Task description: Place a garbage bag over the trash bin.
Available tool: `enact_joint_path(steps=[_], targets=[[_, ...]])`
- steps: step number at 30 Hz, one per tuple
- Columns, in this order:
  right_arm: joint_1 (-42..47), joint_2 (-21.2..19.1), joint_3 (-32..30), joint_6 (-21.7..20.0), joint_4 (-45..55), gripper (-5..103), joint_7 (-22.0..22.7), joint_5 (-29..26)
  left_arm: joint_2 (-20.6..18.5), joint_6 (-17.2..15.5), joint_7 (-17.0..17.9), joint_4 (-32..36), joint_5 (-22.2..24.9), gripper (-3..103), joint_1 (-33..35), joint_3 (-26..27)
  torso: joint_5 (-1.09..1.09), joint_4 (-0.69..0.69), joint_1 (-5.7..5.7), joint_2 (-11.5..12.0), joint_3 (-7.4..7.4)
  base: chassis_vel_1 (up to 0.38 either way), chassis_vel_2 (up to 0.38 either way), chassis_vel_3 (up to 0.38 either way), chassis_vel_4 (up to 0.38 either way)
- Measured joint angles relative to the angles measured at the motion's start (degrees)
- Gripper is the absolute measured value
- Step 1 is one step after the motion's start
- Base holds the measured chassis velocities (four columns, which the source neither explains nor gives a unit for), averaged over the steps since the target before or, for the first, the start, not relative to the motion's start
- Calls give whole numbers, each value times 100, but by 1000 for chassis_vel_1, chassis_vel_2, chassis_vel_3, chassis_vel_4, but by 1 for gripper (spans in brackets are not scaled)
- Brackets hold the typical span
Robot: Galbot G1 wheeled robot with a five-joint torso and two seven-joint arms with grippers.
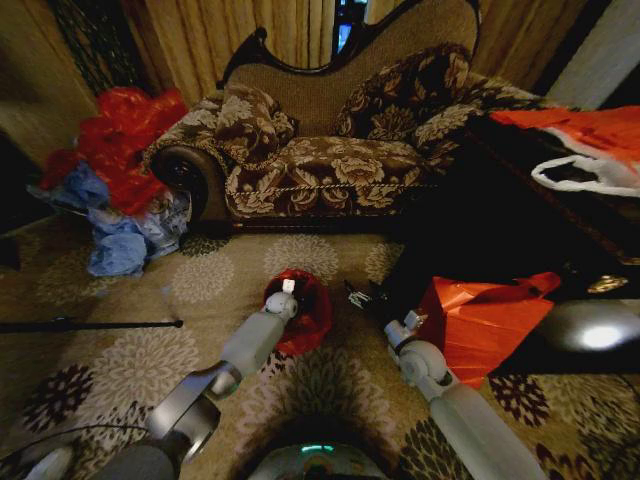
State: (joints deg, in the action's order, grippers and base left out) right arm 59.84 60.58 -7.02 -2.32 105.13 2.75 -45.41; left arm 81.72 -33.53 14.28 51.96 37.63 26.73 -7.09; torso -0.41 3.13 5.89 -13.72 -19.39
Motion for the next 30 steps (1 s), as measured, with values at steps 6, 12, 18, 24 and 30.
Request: enact_joint_path(steps=[6, 12, 18, 24, 30], targets=[[11, -12, 12, -1, 42, 100, 7, 7, -76, -139, 85, 5, -25, 0, 148, -42, 0, -1, 0, 1, 0, 0, 0, 0, 0], [-44, -6, 48, -3, 39, 100, 19, 6, -243, -228, 152, -37, -24, 0, 92, 14, 0, -1, -1, 1, 0, 0, 0, 0, 0], [-152, 10, 116, -5, -30, 100, 45, 4, -254, -167, 256, -44, -16, 0, -16, 135, 0, 0, -1, 2, 0, 0, 0, 0, 0], [-193, 26, 186, -2, -17, 100, 111, 12, -221, -161, 267, -16, -2, 0, -58, 157, 0, -1, -1, 2, 0, 0, 0, 0, 0], [-167, -2, 196, -2, 111, 100, 181, 16, -391, -265, 410, 748, 208, 0, 108, 185, 0, 0, -1, 2, 0, 0, 0, 0, 0]])
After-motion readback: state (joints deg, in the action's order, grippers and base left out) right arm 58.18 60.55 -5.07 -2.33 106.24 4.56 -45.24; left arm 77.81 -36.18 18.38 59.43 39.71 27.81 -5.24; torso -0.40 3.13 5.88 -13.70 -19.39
